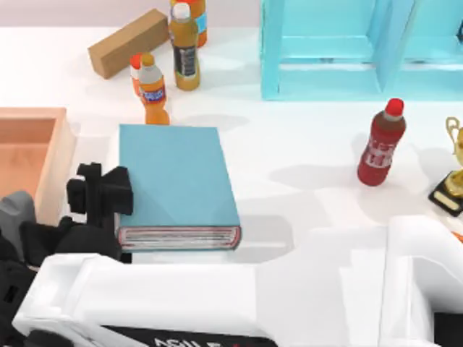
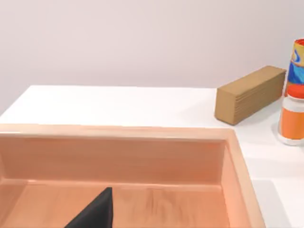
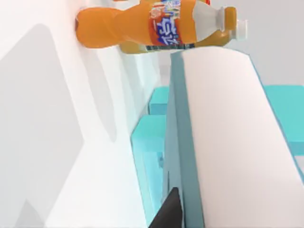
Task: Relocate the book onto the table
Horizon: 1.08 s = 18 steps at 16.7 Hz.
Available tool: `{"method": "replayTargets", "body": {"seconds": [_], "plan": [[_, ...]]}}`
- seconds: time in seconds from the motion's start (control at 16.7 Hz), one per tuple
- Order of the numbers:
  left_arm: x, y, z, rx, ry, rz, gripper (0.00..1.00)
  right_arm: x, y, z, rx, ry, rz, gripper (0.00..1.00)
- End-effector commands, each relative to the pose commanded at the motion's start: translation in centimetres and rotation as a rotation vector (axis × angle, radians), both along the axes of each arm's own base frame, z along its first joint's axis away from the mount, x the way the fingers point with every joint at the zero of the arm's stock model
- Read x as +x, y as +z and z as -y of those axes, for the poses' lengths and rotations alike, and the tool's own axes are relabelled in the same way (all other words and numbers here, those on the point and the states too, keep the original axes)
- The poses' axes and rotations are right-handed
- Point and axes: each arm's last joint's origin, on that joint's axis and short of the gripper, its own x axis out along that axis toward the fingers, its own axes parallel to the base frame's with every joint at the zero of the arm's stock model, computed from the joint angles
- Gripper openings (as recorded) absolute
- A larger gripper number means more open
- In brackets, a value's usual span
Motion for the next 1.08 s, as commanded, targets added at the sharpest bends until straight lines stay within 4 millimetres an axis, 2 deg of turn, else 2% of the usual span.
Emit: {"method": "replayTargets", "body": {"seconds": [0.18, 0.96, 1.08], "plan": [[0.0, 0.0, 0.0, 0.0, 0.0, 0.0, 1.0, 0.0, -0.01, 0.0, 0.0, 0.0, 0.0, 0.0], [0.0, 0.0, 0.0, 0.0, 0.0, 0.0, 1.0, 0.0, -0.01, 0.0, 0.0, 0.0, 0.0, 0.98], [0.0, 0.0, 0.0, 0.0, 0.0, 0.0, 1.0, 0.0, -0.01, 0.0, 0.0, 0.0, 0.0, 1.0]]}}
